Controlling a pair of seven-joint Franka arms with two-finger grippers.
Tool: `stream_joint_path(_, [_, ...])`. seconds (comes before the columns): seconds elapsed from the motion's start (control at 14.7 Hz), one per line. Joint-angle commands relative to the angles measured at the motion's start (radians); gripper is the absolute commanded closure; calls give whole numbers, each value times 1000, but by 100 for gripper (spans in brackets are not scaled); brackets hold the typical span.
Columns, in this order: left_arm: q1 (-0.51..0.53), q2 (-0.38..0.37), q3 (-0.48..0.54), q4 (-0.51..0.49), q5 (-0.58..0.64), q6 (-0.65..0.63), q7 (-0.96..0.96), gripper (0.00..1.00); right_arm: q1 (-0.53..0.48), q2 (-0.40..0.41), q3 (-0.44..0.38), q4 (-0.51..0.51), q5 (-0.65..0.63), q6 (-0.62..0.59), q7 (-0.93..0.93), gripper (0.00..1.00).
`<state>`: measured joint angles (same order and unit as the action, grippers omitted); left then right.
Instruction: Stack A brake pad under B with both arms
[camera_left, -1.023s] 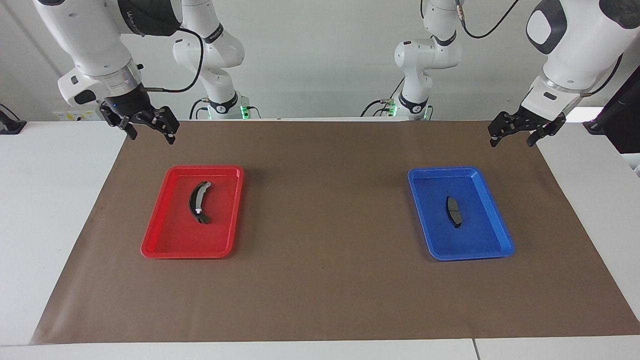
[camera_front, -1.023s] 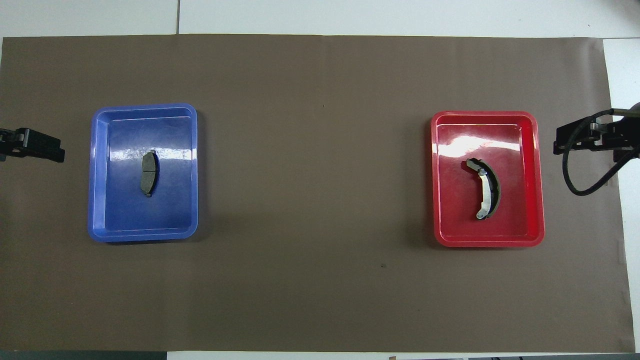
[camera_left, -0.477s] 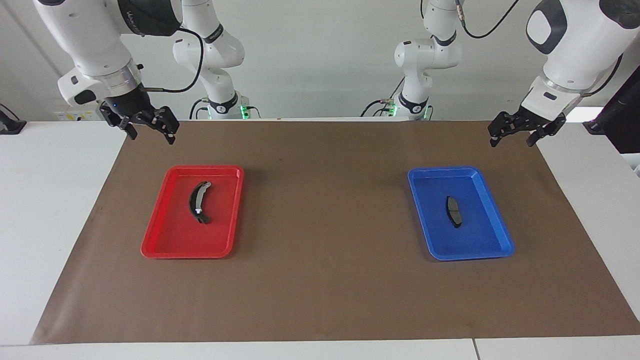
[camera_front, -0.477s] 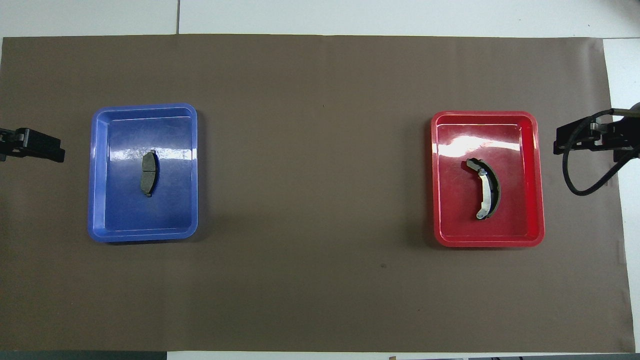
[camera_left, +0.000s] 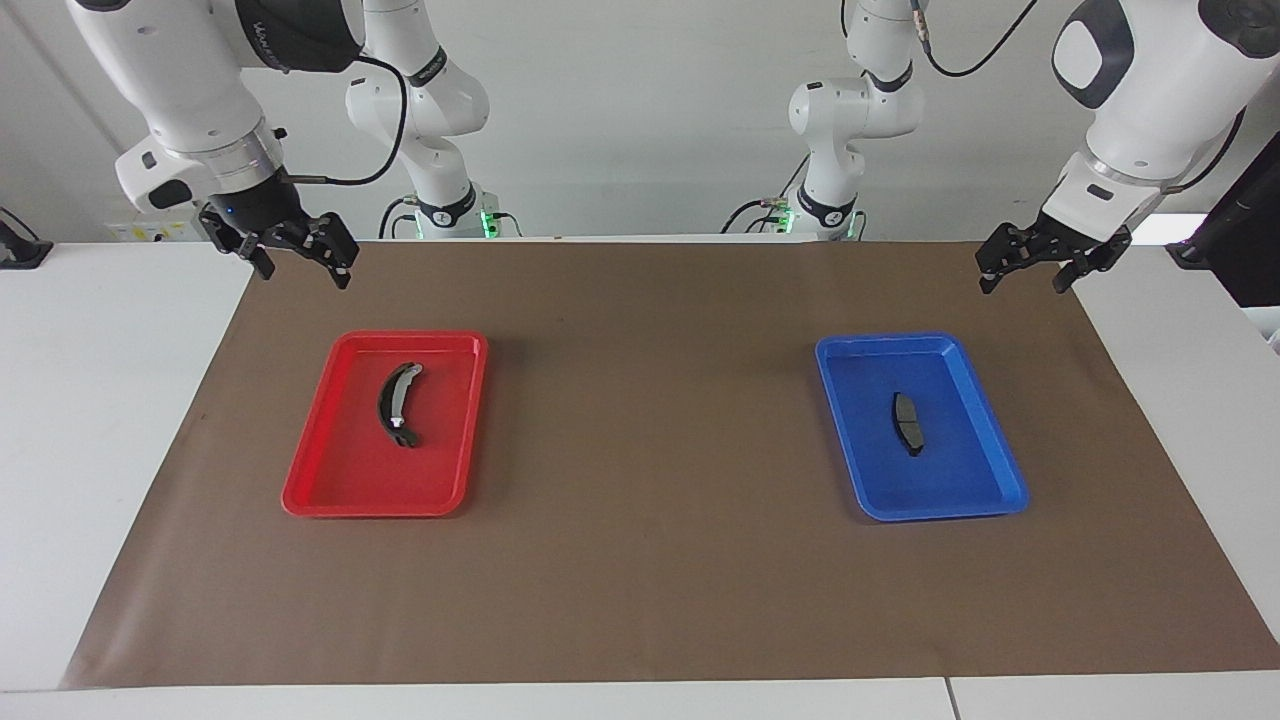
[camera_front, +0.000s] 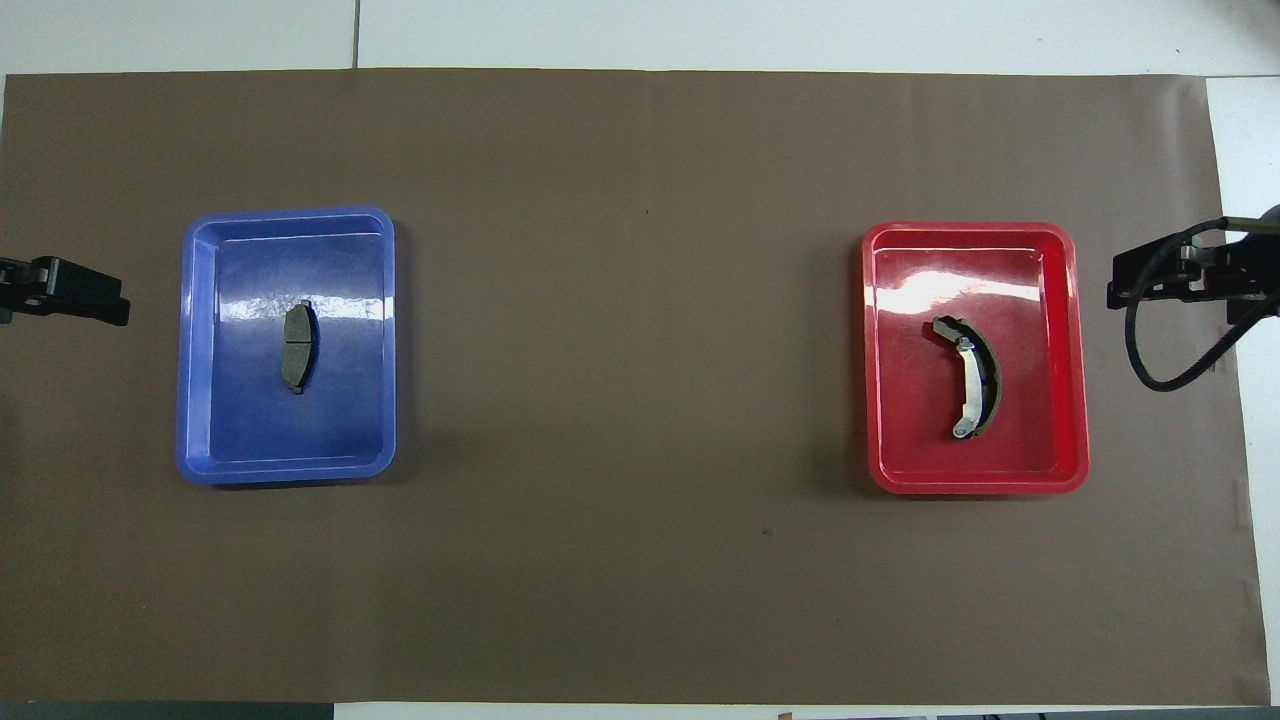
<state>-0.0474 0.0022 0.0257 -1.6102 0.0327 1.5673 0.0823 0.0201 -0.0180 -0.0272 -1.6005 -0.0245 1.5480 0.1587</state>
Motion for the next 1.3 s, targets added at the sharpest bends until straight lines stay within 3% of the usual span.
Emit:
stream_joint_path(0.0, [7,-28,-3,-46,-11,14,10,0,-11,-11,3,-13,11,-5,-19,1])
stream_joint_path(0.2, [7,-76,-3,-224,-11,245,11,0,-11,-11,3,-13,11,-5,-19,1])
stream_joint_path(0.34, [6,-56,-3,-296,-13,345,11,0,-11,-11,3,-13,12,-5,-19,1])
stream_joint_path(0.89, [-11,157,-6,-516,-14,802,7,0,-11,-11,3,-15,11,-5,-19,1])
stream_joint_path(1.23, [-35,202,-7,-550,-14,859,-38,0,-11,-13,3,-15,12,-5,-19,1])
